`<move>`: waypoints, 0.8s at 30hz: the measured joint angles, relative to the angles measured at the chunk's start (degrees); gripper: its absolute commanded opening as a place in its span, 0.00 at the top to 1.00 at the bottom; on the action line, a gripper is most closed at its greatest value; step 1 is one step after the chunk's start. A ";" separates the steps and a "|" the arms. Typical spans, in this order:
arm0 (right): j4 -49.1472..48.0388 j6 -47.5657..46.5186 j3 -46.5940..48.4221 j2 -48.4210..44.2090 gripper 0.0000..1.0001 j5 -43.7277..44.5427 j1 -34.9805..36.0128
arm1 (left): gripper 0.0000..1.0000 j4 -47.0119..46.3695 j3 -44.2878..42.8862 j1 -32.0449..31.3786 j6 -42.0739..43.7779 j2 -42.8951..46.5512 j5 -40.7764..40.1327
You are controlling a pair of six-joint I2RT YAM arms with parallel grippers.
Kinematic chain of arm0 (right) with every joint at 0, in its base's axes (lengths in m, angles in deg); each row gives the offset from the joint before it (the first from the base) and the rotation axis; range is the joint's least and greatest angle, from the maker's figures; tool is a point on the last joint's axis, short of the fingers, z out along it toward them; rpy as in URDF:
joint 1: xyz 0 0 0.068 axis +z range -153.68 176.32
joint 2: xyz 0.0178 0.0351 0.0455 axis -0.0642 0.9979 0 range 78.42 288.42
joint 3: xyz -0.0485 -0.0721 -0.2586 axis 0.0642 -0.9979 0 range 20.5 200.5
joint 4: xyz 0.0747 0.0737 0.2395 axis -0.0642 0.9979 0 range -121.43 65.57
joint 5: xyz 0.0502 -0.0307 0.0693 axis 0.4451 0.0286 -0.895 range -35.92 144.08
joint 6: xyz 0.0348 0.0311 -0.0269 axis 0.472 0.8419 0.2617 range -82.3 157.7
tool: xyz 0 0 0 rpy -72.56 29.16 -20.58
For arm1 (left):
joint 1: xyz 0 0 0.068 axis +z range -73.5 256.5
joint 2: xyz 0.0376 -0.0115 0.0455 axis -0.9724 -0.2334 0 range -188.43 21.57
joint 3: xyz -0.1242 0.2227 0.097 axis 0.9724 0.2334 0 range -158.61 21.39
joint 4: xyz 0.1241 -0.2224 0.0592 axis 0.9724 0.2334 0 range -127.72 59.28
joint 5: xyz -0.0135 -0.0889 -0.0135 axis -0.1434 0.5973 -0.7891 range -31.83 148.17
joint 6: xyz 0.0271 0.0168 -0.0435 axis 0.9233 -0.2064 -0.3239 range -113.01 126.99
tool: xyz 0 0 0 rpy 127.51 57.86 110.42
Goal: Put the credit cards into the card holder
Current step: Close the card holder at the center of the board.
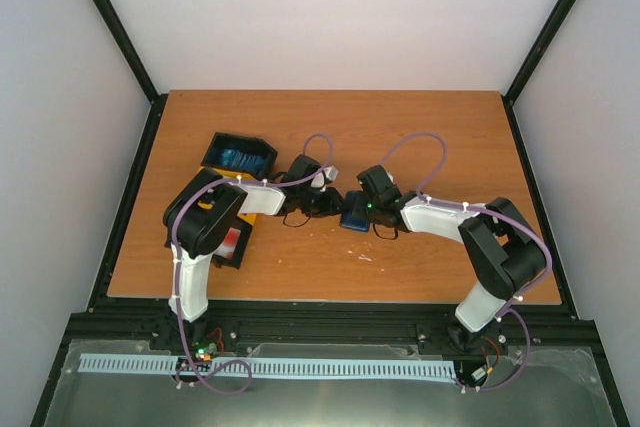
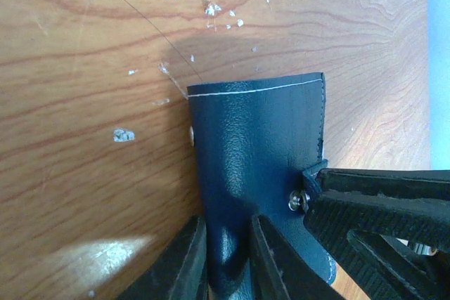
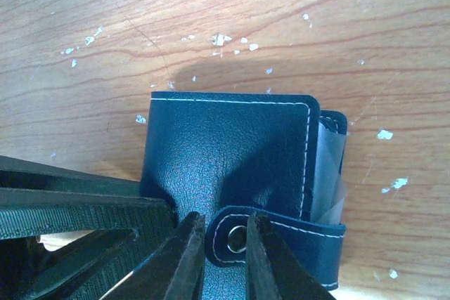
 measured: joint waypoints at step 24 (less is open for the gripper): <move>-2.05 -0.04 0.02 -3.19 0.76 1.09 -0.11 | 0.82 0.00 -0.02 0.00 0.57 -0.11 0.02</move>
